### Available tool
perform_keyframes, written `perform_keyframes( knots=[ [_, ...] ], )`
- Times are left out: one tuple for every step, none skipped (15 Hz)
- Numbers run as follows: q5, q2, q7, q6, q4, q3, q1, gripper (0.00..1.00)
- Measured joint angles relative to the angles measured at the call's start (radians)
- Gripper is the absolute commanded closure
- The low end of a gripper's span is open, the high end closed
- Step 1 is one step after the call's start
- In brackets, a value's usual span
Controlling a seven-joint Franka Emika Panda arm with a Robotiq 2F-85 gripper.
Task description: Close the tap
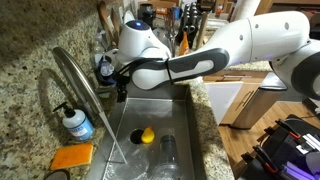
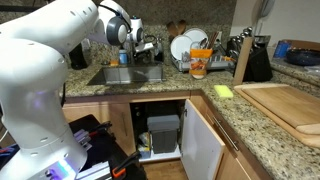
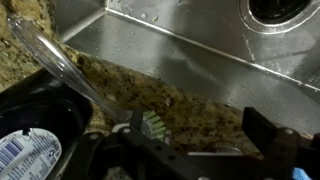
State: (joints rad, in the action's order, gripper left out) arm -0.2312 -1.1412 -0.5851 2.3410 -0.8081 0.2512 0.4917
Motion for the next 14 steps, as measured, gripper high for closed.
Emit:
perform_keyframes(
  knots=[
    [0.007, -0.012, -0.009, 0.0, 0.016, 0.001, 0.002, 0.0],
    [0.013, -0.024, -0.019, 0.0, 0.034, 0.003, 0.003, 0.0],
    [0.017, -0.034, -0.027, 0.0, 0.051, 0.004, 0.006, 0.0],
    [0.021, -0.043, -0.031, 0.0, 0.07, 0.004, 0.01, 0.0],
    [0.022, -0.05, -0.032, 0.0, 0.085, 0.004, 0.013, 0.0],
    [0.023, -0.053, -0.032, 0.0, 0.093, 0.004, 0.016, 0.0],
    [0.023, -0.054, -0.032, 0.0, 0.097, 0.004, 0.018, 0.0],
    [0.022, -0.054, -0.03, 0.0, 0.097, 0.004, 0.018, 0.0],
    [0.023, -0.054, -0.03, 0.0, 0.097, 0.004, 0.018, 0.0],
    [0.027, -0.054, -0.03, 0.0, 0.097, 0.005, 0.017, 0.0],
    [0.03, -0.055, -0.03, 0.0, 0.097, 0.006, 0.016, 0.0],
    [0.031, -0.056, -0.03, 0.0, 0.097, 0.007, 0.015, 0.0],
    [0.033, -0.056, -0.033, 0.0, 0.097, 0.008, 0.015, 0.0],
    [0.033, -0.056, -0.035, 0.001, 0.097, 0.011, 0.015, 0.0]
  ],
)
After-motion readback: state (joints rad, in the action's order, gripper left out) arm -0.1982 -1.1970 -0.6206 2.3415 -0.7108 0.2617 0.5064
